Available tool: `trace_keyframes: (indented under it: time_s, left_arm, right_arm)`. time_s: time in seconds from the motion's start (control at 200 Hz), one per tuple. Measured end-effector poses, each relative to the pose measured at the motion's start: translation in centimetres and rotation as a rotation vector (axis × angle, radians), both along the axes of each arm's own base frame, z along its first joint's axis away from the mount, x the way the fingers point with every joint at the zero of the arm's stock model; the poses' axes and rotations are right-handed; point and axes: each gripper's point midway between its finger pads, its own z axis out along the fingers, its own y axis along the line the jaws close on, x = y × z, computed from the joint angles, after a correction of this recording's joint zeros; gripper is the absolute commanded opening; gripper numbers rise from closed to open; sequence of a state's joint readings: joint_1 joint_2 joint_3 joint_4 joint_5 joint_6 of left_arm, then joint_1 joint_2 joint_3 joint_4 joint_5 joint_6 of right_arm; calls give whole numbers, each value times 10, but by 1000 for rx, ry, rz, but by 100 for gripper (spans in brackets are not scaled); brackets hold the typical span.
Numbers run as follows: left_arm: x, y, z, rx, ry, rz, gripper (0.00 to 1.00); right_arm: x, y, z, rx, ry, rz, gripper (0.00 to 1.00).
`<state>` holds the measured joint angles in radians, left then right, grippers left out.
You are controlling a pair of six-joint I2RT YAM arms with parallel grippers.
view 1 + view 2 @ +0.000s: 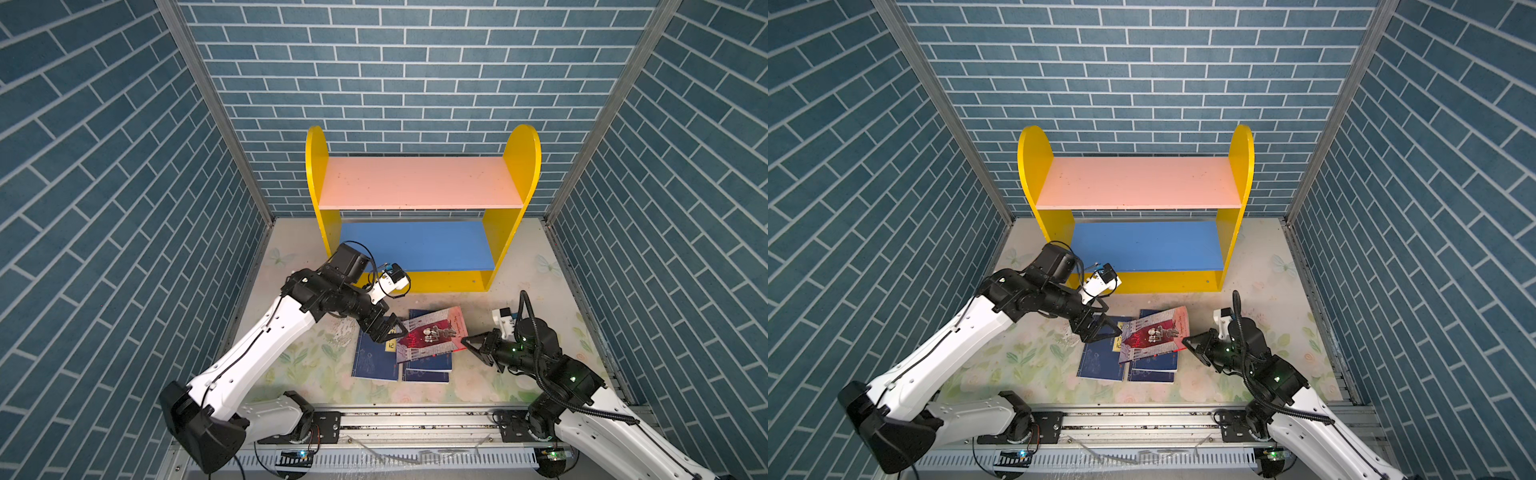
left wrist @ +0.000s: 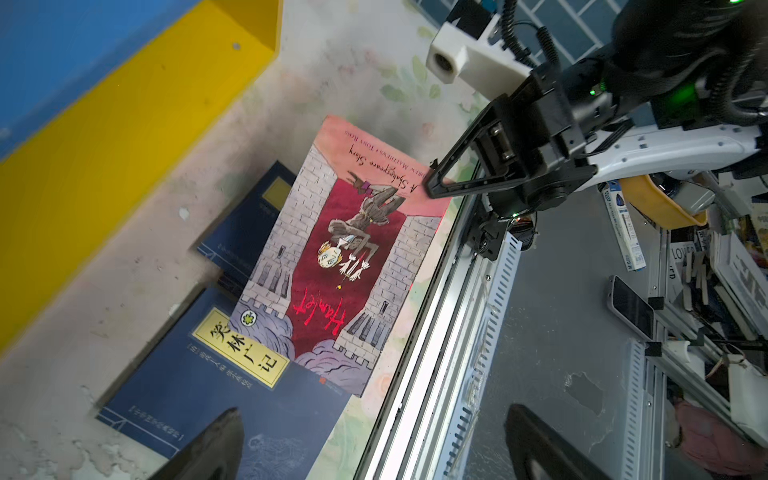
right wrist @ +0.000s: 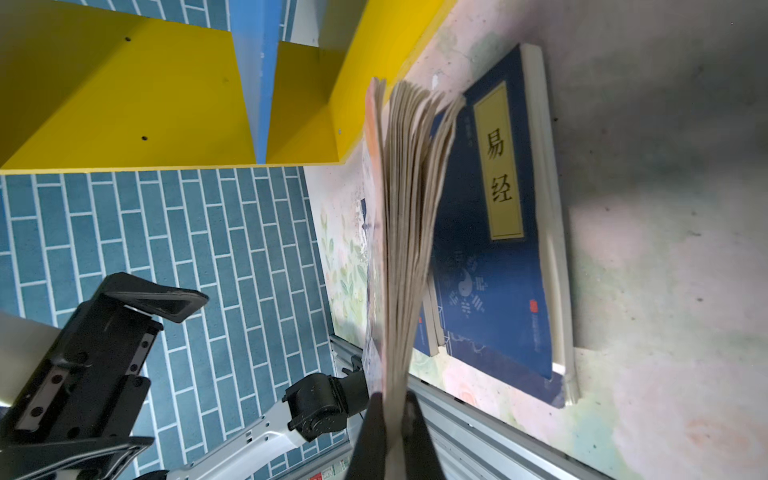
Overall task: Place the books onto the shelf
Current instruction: 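Lift Hamlet book toward pink top shelf with right gripper while left arm withdraws, then lower the Hamlet book onto the pink top shelf with the right gripper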
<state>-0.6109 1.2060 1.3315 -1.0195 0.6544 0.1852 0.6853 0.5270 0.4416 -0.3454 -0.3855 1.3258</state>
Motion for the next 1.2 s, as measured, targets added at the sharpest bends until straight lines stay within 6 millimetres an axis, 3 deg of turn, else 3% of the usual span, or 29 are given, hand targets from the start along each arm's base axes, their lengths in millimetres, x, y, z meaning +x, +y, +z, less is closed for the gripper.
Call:
trace_keyframes:
  time_s: [0.165,0.335,0.435,0.71,0.835,0.915,0.98,1.2]
  left_arm:
    - [11,18,68,-96,-139,53,100]
    - [31,42,124,-180,-244,181,100]
    - [42,59,147,-215,-274,277,100]
    - [92,132,198,-311,-318,676,100]
    - [103,179,230,-392,-359,885,100]
    - [106,210,241,-431,-378,1021,100]
    - [107,223,245,-457,-383,1081,100]
    - [102,220,244,-564,-334,1096,100]
  right_arm:
    - [0,5,34,12,-37,37,0]
    - [-2,17,73,45,-85,119,0]
    - [0,29,109,74,-134,177,0]
    - [12,56,224,165,-337,301,0]
    - [25,70,270,189,-444,336,0]
    - [36,79,291,202,-491,353,0]
    - [49,86,303,208,-518,358,0]
    - [100,103,327,216,-576,320,0]
